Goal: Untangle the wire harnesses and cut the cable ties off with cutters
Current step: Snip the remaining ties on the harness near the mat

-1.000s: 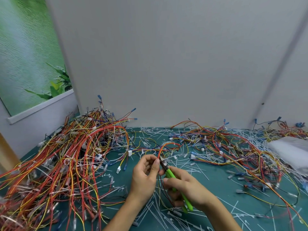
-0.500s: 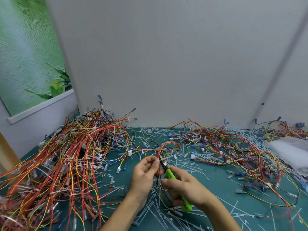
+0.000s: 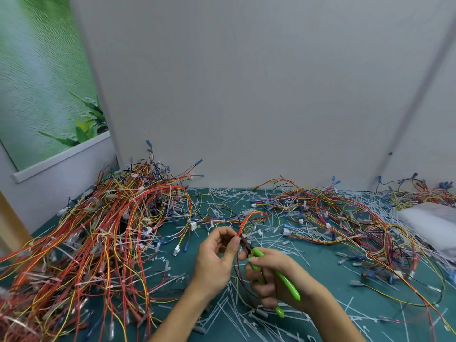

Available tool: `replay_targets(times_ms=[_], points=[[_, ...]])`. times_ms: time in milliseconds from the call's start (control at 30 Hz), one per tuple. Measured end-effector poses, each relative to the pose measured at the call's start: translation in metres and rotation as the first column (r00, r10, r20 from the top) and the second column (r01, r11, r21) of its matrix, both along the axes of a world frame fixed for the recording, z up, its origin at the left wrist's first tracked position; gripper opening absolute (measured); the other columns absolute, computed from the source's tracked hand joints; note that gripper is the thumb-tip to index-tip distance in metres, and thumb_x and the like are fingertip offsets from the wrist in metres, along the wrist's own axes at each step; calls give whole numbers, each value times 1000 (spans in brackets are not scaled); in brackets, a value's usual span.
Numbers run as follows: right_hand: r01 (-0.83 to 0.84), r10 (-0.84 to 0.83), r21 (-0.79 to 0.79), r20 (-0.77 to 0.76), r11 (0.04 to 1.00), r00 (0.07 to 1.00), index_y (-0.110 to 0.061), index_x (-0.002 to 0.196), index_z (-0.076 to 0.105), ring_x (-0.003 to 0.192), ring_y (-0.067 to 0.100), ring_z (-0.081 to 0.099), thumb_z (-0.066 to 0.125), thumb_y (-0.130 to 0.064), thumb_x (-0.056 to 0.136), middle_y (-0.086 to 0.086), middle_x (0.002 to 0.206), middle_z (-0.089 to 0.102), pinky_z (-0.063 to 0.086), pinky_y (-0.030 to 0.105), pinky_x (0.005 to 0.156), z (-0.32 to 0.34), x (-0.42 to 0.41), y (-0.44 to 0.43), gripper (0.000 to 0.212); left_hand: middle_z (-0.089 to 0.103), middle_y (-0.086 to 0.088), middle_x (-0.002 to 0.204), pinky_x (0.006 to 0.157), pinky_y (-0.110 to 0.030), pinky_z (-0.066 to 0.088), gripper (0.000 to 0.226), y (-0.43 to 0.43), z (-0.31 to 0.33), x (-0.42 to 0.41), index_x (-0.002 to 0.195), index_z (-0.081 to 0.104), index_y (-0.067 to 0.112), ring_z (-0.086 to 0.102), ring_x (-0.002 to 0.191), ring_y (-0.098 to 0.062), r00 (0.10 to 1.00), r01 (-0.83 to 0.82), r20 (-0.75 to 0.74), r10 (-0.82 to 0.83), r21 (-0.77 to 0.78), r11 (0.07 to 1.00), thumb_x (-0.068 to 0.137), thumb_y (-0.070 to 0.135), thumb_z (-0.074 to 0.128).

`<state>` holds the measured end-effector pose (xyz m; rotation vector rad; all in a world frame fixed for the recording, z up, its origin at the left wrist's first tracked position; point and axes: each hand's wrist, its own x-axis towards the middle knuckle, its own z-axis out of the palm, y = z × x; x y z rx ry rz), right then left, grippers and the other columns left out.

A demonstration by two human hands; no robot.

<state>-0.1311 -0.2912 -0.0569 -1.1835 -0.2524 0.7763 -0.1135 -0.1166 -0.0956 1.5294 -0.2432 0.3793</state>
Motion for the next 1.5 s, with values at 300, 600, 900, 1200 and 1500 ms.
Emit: replay_targets(times_ms=[300,600,900,1200,1500], points=[[42,-40,-54,31,998,999,-19,110,62,50,11,24,60,-16,88,0,70,36,29,14,43,0,0,1,22,67,15,89,72,-15,48,10,5,2,-3,99,59,38,65,82,-8,983,-127,159,92,233,964,96,30,64],[50,-41,-87,102,995,994,-13,117,52,52,14,27,64,-20,87,1,72,43,28,18,45,-1,-2,5,32,71,9,79,74,-16,51,7,-3,4,-3,94,65,9,66,75,-3,999,-52,-14,51,-10,999,91,15,69],[89,-63,-142,181,986,981,-12,117,53,51,13,24,62,-18,89,4,73,34,28,17,42,-2,-2,8,30,69,1,74,69,-20,52,4,-5,1,1,95,68,5,63,71,-12,978,10,-198,-65,-268,963,93,9,67],[97,-68,-144,190,985,979,-9,118,53,50,13,24,62,-20,89,3,72,35,27,17,41,0,-5,9,32,72,-5,78,68,-20,53,7,-3,-1,2,96,70,6,65,71,-15,968,6,-239,-81,-298,955,93,11,68],[77,-53,-127,187,989,981,-5,120,50,50,14,34,63,-21,87,1,72,45,36,21,41,3,-7,10,38,75,-8,81,68,-20,54,30,-4,0,1,98,70,2,68,71,-14,966,17,-239,-100,-327,945,80,26,73]])
